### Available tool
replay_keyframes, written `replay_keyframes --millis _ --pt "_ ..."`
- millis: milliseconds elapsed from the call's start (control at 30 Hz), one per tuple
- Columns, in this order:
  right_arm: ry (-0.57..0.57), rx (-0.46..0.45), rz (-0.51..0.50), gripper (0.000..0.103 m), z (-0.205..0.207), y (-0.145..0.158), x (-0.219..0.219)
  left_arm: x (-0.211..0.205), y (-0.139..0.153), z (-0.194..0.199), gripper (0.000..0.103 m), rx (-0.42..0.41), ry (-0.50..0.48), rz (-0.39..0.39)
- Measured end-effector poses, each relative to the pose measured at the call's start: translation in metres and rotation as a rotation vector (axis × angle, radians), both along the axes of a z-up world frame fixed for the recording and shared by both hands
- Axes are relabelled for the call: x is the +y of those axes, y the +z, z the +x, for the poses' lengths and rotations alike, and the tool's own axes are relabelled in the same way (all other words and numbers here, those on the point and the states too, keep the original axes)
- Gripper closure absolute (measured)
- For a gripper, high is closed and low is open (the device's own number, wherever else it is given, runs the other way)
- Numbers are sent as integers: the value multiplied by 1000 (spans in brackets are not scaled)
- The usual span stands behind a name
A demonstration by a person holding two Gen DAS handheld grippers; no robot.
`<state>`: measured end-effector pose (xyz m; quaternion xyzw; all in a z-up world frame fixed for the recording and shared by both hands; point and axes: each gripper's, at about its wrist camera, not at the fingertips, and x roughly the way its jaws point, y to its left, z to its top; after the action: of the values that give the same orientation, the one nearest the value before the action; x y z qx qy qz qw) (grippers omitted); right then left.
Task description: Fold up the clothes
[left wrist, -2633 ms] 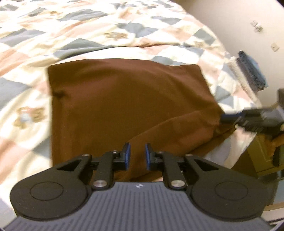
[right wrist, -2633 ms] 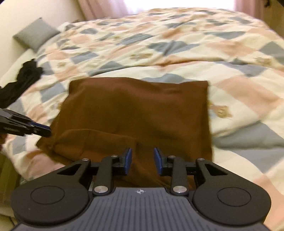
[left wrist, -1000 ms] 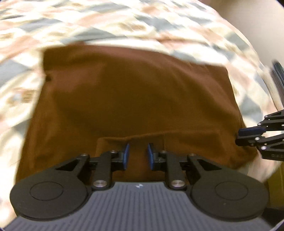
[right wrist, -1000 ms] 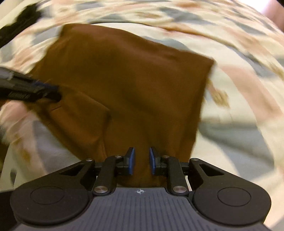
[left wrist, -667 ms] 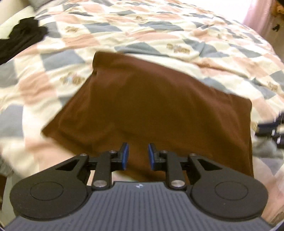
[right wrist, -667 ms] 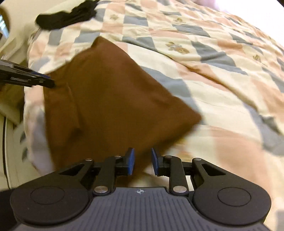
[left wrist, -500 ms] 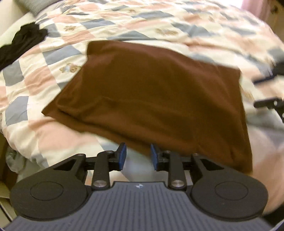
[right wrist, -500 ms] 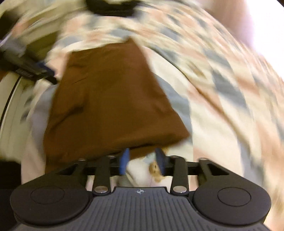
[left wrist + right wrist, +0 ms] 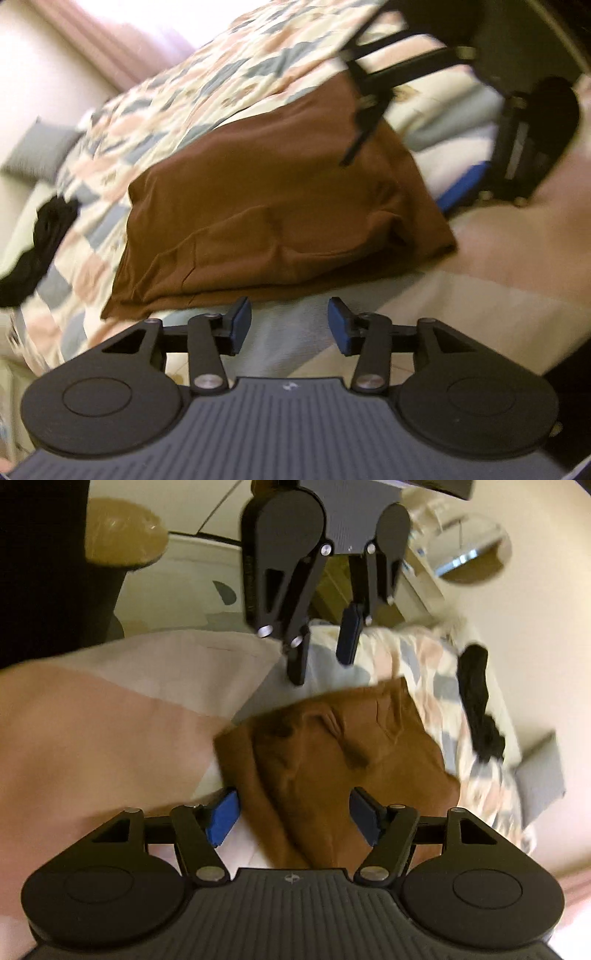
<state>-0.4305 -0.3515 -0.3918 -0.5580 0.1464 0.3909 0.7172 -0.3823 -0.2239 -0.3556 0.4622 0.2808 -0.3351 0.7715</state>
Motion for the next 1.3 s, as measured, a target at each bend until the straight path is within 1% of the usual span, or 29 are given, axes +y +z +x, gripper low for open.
replay_keyframes --millis 33,100,133,167,233,267,300,433,467,500,533,567,600,633,667,733,800,867,933,1033,1167,1200,1233,1267,1300 --pt "20 0 -8 38 2 -4 2 -1 -4 -4 60 -23 -24 15" --pt "60 2 -26 60 6 -11 5 -2 -11 -11 60 -70 -69 47" --pt "53 30 -12 85 10 -8 5 -3 -14 -15 60 -95 -93 61" --pt "44 61 5 88 14 -3 5 -4 -15 -18 58 -124 -118 72" --pt "24 124 38 89 22 6 4 -7 -18 -24 54 -177 -166 90" --pt "23 127 47 89 24 10 4 -9 -20 -25 51 -202 -183 99" --pt "23 126 56 89 25 15 3 -12 -23 -25 50 -222 -201 104" --pt "19 128 90 90 30 33 0 -22 -34 -26 51 -268 -272 119" --pt "14 131 100 90 31 35 0 -24 -38 -26 56 -270 -284 122" --pt "8 134 110 90 31 37 -1 -25 -42 -24 67 -262 -288 125" --pt "4 133 126 90 33 39 -1 -25 -44 -22 74 -254 -285 122" --pt "-2 138 137 89 34 41 -2 -25 -46 -20 86 -248 -279 117" --pt "-9 155 142 89 33 43 -4 -25 -46 -17 92 -235 -270 113" --pt "-20 167 148 82 31 46 -7 -24 -45 -14 92 -222 -261 104" --pt "-44 169 160 69 30 48 -11 -23 -42 -11 92 -209 -253 91" --pt "-108 192 185 57 30 53 -27 -21 -34 -7 92 -189 -237 70" --pt "-169 190 153 52 37 53 -48 -20 -24 -2 92 -168 -221 43" --pt "-214 135 52 50 44 44 -72 -19 -15 5 92 -140 -190 12" --pt "-206 75 -52 49 50 31 -96 -19 -9 11 91 -114 -161 -7" --pt "-137 5 -162 48 58 10 -123 -20 -9 10 90 -105 -148 -5" --pt "25 -92 -208 44 62 -10 -135 -21 -13 8 90 -95 -144 2" --pt "52 -111 -218 44 64 -16 -135 -20 -14 7 90 -92 -144 0" --pt "77 -129 -229 48 66 -22 -134 -20 -15 6 91 -91 -148 -1" --pt "91 -117 -241 60 70 -23 -134 -19 -15 4 92 -90 -153 -5" --pt "103 -101 -252 75 73 -24 -133 -18 -13 2 92 -92 -159 -13"
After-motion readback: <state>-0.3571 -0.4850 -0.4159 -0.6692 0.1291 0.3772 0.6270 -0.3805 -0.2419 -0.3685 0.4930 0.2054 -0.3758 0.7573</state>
